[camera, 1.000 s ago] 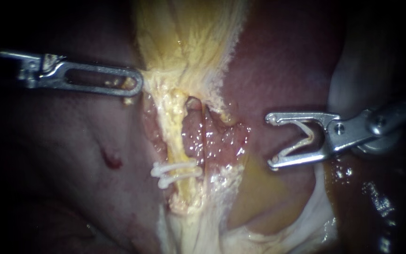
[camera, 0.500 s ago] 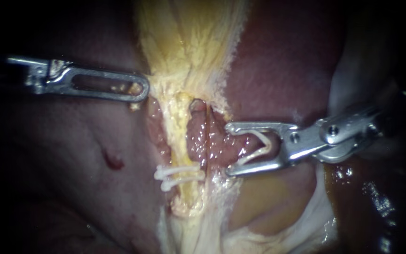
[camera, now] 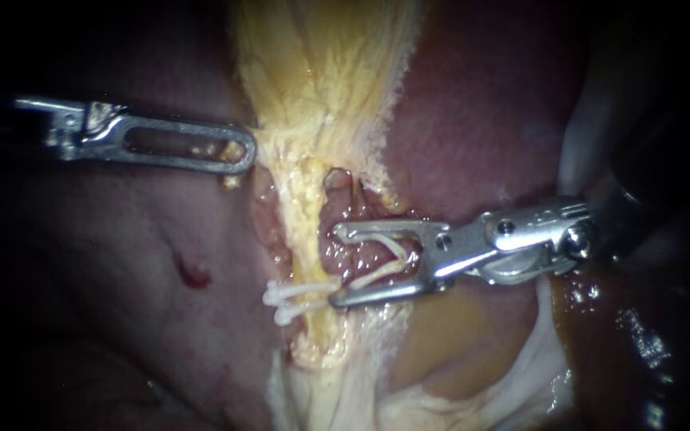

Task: Clipping third clip left tube

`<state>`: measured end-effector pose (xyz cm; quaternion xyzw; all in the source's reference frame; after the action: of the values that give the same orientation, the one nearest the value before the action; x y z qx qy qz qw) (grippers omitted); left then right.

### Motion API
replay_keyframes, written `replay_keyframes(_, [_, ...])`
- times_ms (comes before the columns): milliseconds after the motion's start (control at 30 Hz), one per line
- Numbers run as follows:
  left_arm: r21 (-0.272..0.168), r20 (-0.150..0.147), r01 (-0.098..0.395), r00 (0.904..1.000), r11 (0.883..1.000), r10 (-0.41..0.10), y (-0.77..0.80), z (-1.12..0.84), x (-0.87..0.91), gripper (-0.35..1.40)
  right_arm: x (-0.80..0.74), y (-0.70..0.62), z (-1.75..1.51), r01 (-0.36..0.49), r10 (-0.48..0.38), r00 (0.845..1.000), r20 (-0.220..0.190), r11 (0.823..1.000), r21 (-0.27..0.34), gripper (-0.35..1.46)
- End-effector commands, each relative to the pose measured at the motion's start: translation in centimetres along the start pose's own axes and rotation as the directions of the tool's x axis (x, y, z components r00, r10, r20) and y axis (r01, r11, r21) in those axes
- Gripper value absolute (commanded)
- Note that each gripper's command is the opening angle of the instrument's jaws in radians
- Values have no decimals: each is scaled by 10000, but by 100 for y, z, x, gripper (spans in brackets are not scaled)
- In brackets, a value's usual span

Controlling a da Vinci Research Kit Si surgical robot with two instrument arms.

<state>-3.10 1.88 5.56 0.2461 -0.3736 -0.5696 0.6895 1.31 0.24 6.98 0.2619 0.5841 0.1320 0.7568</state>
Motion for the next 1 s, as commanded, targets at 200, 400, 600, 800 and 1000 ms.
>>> replay_keyframes(200, [7,-2,-4,10000,10000,4,0,0,0,-35,-11,11,-1,-277,277,9996,1,9996,-23,50])
replay_keyframes(400, [7,-2,-5,10000,10000,5,0,0,0,-35,-14,14,-1,-441,441,9990,-37,9990,-1,50])
replay_keyframes(600, [7,-1,-5,10000,10000,5,0,1,0,-35,-14,17,7,-855,883,9944,-577,9951,491,50])
replay_keyframes(800, [7,-2,-5,10000,10000,5,0,1,0,-35,-12,22,29,-1052,1142,9899,-838,9890,1044,50])
replay_keyframes(1000, [8,-2,-5,10000,10000,5,0,1,0,-35,-10,20,58,-1132,1295,9865,-1006,9816,1535,50])
